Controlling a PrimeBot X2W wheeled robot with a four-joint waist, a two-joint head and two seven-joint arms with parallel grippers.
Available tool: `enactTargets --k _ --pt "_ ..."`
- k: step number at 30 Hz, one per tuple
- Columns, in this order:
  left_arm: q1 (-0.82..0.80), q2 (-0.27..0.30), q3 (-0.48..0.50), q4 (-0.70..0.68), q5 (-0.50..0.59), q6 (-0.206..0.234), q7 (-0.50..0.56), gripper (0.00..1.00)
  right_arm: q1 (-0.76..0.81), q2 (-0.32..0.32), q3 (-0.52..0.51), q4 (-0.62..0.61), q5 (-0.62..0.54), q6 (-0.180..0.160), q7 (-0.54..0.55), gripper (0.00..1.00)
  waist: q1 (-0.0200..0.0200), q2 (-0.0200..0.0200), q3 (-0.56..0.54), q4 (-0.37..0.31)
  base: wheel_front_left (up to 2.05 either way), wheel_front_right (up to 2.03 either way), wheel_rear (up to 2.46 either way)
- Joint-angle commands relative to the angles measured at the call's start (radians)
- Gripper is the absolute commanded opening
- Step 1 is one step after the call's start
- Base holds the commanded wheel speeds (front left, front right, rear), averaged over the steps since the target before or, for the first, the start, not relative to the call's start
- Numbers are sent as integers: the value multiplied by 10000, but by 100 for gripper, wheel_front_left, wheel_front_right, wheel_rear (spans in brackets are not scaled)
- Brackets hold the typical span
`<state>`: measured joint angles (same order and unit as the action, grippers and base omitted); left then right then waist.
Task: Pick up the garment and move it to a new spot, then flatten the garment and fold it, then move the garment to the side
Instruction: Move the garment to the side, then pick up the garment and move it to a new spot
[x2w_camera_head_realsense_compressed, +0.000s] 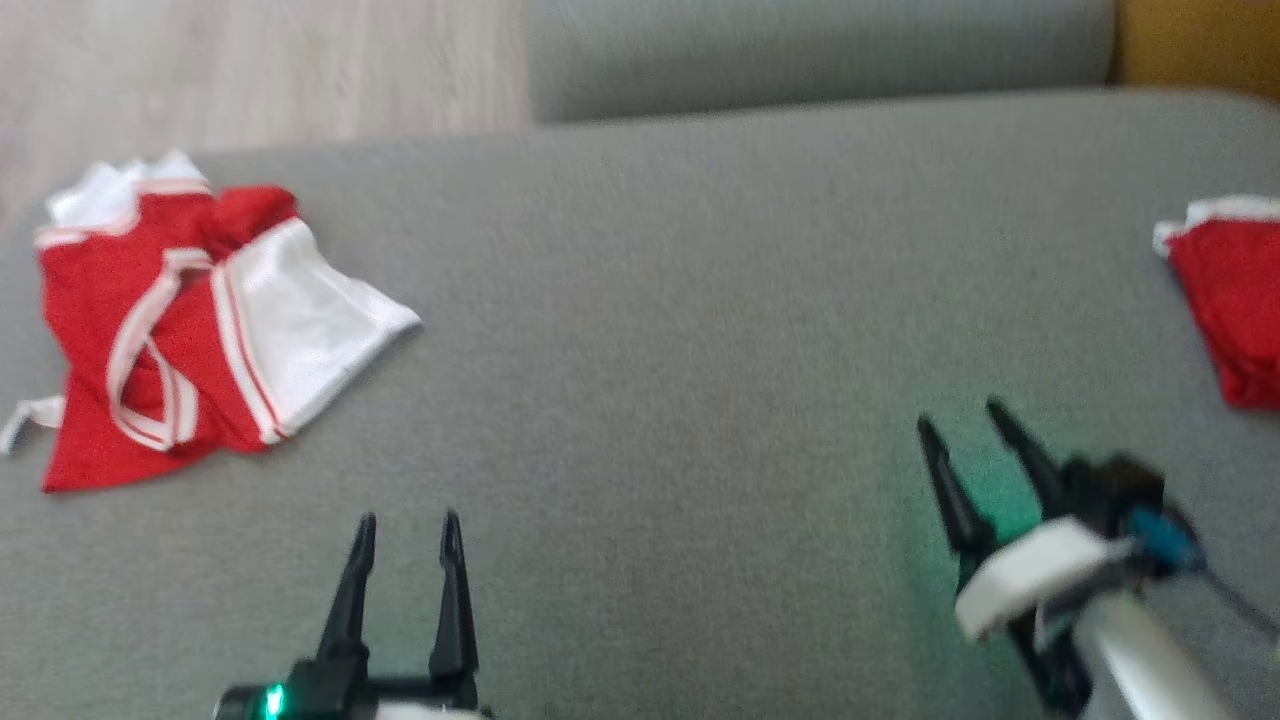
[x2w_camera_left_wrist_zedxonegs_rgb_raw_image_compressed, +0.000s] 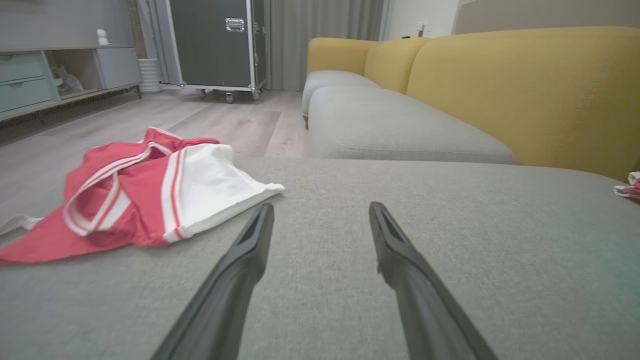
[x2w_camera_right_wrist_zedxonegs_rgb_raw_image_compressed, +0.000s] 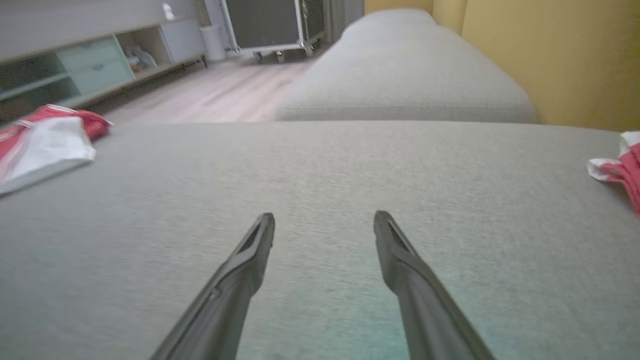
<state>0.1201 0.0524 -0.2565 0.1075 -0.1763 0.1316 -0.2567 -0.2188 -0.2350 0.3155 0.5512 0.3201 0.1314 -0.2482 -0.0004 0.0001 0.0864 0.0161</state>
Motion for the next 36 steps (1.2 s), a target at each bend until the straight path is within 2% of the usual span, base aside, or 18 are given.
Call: enactTargets --k 1,7,13,21,36 --pt "-106 -22 359 -281 -98 -22 -51 100 401 37 -32 -690 -22 -7 -133 100 4 -1 -892 410 0 0 0" --pt "407 -22 566 -827 -97 -84 -51 100 2555 955 -1423 -3100 -908 -7 -134 100 4 -1 -1640 598 0 0 0" --pt "1304 -22 1016 -1243 141 -121 -51 100 4123 1494 -2221 -4174 -1620 -7 -134 100 4 -1 -2112 415 0 0 0" --pt "1916 -22 1373 -1443 394 -232 -51 100 4467 1618 -2214 -4558 -1918 -7 -135 100 4 -1 -2261 190 0 0 0" --pt "1904 -22 1264 -1313 426 -324 -51 100 4505 1571 -2274 -4573 -1818 -7 -135 100 4 -1 -2206 191 0 0 0"
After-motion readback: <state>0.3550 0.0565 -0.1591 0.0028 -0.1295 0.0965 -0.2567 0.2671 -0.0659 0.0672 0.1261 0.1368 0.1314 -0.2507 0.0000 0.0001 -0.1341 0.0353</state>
